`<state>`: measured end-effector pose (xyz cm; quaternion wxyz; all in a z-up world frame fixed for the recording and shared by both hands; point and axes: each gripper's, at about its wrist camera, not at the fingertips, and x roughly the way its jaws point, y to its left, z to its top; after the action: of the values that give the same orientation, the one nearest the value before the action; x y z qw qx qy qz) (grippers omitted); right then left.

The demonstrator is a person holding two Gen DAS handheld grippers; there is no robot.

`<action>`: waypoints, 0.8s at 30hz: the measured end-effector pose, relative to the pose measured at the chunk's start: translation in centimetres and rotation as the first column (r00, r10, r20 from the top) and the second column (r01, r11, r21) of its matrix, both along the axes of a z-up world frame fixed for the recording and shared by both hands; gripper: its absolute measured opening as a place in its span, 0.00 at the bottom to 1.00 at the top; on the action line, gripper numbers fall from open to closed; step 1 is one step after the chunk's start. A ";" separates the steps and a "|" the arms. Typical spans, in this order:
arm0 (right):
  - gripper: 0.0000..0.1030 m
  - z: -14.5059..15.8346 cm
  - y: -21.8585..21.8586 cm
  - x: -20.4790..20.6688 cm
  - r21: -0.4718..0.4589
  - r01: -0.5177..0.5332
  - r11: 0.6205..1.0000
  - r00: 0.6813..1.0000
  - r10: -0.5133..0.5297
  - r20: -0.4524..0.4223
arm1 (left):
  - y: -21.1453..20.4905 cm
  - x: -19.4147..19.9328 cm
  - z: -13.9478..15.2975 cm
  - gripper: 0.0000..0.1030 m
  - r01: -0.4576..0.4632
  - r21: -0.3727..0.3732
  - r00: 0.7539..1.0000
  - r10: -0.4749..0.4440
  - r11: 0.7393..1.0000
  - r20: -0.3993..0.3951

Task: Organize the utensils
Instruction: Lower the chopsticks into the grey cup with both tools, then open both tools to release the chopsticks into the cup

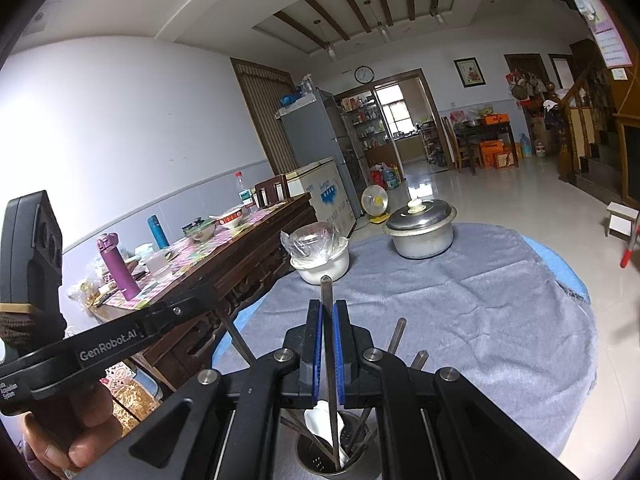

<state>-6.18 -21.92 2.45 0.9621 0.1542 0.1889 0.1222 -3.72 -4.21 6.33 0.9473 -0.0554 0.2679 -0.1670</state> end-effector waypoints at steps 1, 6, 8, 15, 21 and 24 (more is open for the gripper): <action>0.06 0.0 0.0 0.1 0.000 0.000 1.000 1.000 0.000 -0.002 | 0.0 0.1 -0.1 0.05 0.000 0.000 1.000 0.000 1.000 -0.002; 0.06 -0.2 0.2 0.1 0.004 -0.004 1.000 1.000 0.004 -0.008 | -0.2 0.2 -0.3 0.05 0.005 0.001 1.000 -0.005 1.000 -0.008; 0.06 -0.3 0.2 0.1 0.007 -0.007 1.000 1.000 0.007 -0.011 | -0.2 0.2 -0.3 0.05 0.007 0.002 1.000 -0.007 1.000 -0.009; 0.07 -0.6 0.2 0.2 0.012 -0.018 1.000 0.999 0.019 -0.033 | -0.9 0.2 -1.0 0.05 0.024 0.014 0.999 -0.024 1.000 -0.032; 0.12 -1.1 -0.7 0.5 0.050 -0.022 0.999 0.997 0.025 -0.071 | -1.1 -0.2 -1.7 0.10 0.070 0.022 0.995 -0.068 0.997 -0.066; 0.12 -1.3 -1.4 0.3 0.060 -0.004 0.998 0.997 0.008 -0.074 | -0.9 -0.7 -1.7 0.24 0.046 0.046 0.998 -0.043 0.998 -0.051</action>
<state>-5.83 -23.28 1.19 0.9490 0.1865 0.2212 0.1249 -4.44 -5.13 4.67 0.9374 -0.0314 0.2962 -0.1803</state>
